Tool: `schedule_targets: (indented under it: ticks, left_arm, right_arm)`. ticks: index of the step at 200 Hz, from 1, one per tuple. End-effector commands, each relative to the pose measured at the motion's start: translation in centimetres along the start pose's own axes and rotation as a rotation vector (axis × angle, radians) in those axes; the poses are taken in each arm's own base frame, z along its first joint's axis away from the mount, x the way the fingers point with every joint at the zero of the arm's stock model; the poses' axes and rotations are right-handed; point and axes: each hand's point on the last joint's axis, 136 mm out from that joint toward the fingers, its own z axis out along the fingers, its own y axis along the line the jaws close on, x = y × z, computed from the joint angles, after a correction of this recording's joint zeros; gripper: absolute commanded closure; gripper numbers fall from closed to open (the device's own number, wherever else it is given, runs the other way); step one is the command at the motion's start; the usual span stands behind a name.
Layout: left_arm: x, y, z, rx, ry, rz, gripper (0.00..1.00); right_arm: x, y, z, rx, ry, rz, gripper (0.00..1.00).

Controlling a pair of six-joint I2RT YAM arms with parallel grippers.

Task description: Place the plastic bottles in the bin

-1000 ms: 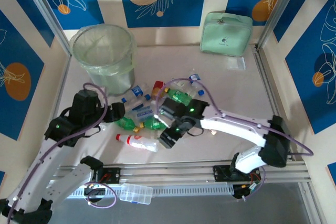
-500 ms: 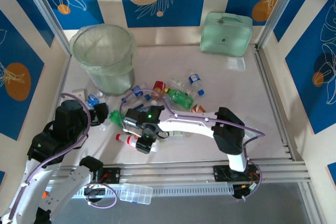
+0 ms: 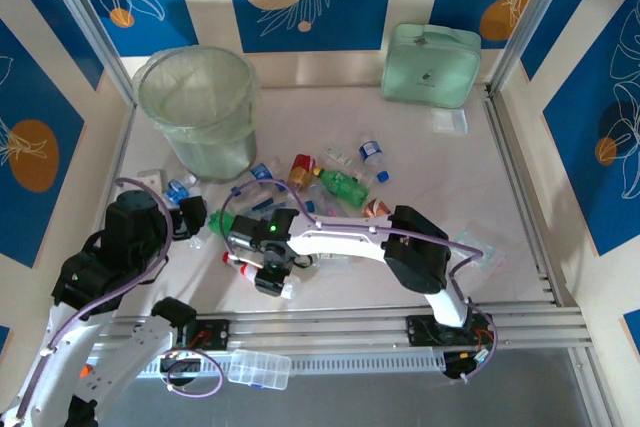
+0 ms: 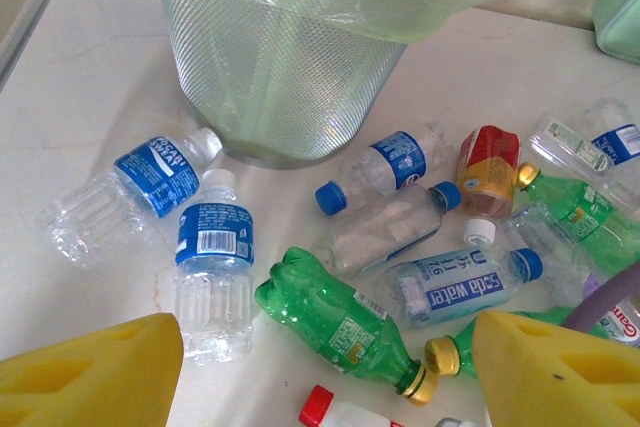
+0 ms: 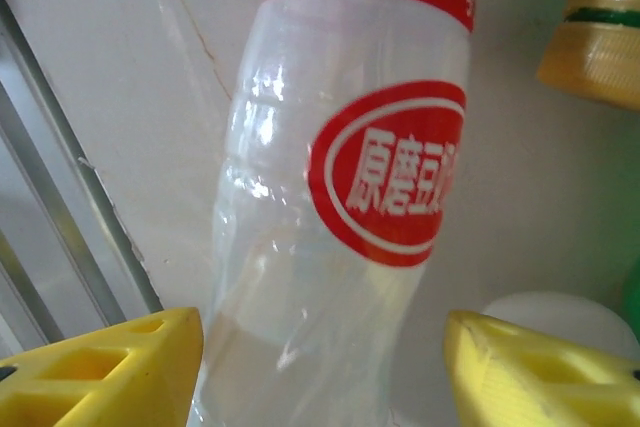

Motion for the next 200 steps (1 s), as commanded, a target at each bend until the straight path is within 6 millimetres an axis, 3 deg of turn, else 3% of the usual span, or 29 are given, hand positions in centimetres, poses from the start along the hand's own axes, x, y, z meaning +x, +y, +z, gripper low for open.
schedule_targets:
  ticks: [1,42,93,147,200]
  left_arm:
    - [0.7,-0.2,0.1,0.018,0.016,-0.007,0.24]
    - [0.9,-0.1,0.3,0.014,0.021,-0.009,0.24]
    - [0.7,-0.3,0.3,0.020,0.021,-0.008,0.24]
    - [0.4,-1.2,0.2,0.064,0.021,-0.021,0.24]
    - [0.6,-5.4,0.1,0.291,0.062,-0.007,0.24]
  right_arm:
    - [0.3,0.0,1.7,0.000,0.028,-0.019,0.35]
    - [0.5,-0.2,2.6,-0.004,0.036,-0.012,0.44]
    - [0.4,0.0,1.5,-0.016,-0.008,-0.015,0.55]
    - [0.2,-0.2,-1.4,-0.014,-0.118,-0.006,0.60]
    - [0.0,-1.3,-5.5,-0.030,-0.267,0.041,0.62]
